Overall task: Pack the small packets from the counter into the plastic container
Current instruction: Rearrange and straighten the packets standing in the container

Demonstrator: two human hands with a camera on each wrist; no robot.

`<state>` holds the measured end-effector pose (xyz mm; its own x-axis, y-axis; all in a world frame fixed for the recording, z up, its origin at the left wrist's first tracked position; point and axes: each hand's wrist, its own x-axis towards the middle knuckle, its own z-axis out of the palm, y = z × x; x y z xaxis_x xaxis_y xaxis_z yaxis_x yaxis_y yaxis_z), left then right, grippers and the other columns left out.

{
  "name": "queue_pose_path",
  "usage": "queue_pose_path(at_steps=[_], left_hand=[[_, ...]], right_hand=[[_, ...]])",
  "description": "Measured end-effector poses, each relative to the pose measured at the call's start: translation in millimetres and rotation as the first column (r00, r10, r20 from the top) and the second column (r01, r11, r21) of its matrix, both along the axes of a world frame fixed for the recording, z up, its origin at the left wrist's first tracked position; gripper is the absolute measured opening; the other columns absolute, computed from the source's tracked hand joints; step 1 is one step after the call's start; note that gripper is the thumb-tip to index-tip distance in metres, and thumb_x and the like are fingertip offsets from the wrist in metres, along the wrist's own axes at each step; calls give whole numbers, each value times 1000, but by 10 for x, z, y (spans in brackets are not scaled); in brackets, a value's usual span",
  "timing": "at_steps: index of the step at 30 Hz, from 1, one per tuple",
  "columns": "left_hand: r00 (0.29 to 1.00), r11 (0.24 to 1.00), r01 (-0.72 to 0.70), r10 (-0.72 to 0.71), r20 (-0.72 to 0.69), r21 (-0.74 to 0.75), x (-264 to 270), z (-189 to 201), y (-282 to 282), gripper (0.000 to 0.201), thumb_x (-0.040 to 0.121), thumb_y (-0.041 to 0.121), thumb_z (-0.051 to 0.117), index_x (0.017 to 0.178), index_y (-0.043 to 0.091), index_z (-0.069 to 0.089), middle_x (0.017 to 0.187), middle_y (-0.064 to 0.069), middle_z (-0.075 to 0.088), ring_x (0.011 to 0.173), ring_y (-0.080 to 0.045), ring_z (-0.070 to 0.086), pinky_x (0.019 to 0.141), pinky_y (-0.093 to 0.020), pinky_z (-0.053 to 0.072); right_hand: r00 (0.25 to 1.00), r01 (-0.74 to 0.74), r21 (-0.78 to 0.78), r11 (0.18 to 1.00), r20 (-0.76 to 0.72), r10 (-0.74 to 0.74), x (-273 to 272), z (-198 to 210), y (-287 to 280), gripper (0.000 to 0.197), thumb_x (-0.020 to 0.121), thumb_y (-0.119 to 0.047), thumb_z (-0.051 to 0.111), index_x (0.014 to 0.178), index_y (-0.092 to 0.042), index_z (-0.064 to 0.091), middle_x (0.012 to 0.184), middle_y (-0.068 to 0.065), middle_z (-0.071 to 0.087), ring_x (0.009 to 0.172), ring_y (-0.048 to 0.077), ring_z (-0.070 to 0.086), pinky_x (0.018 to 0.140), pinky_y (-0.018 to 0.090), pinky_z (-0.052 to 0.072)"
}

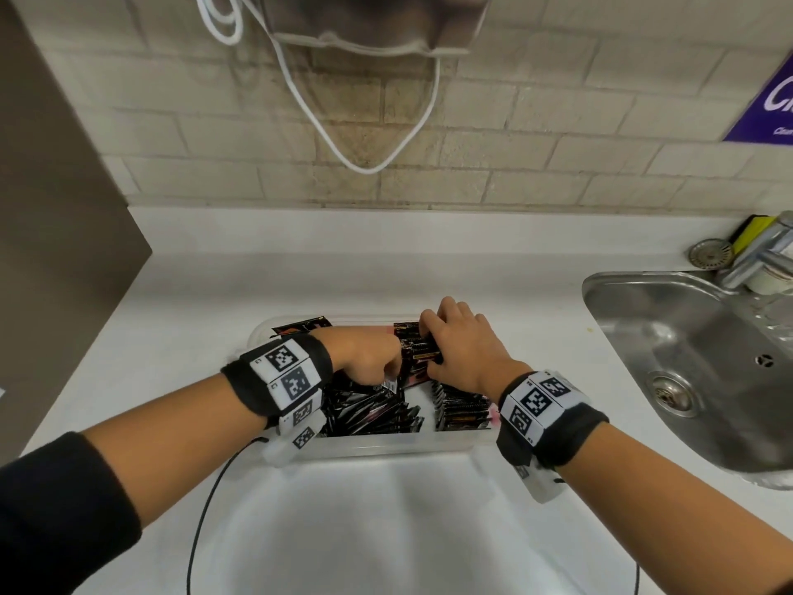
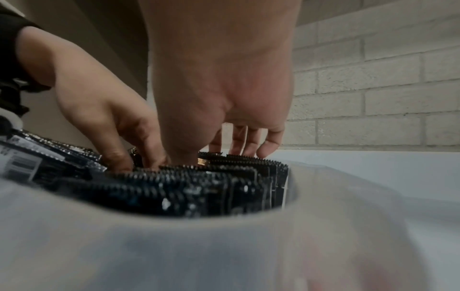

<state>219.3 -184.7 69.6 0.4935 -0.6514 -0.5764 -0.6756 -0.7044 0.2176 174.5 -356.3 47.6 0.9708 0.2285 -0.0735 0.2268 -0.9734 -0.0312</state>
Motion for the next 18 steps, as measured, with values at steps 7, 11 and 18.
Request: queue_pose_path(at_steps=[7, 11, 18], left_hand=[[998, 989, 64, -61, -32, 129, 37, -123, -49, 27, 102, 24, 49, 120, 10, 62, 108, -6, 62, 100, -28, 59, 95, -42, 49], [998, 990, 62, -57, -38, 126, 24, -177, -73, 31, 102, 27, 49, 120, 5, 61, 120, -12, 61, 104, -31, 60, 88, -38, 49], [999, 989, 34, -32, -11, 147, 64, -178, -46, 29, 95, 18, 55, 124, 16, 58, 121, -6, 62, 108, -27, 58, 97, -41, 48]], right_hand=[[1000, -6, 35, 999, 7, 6, 6, -15, -30, 58, 74, -38, 72, 122, -22, 43, 117, 4, 37, 108, 24, 38, 92, 38, 38], [995, -85, 16, 996, 47, 84, 18, -41, -10, 77, 71, -37, 74, 138, -29, 36, 131, 5, 35, 119, 26, 36, 96, 39, 33], [980, -196, 8, 980, 39, 196, 31, -105, 23, 64, 86, -30, 67, 142, -41, 39, 152, 5, 25, 135, 27, 25, 105, 45, 30]])
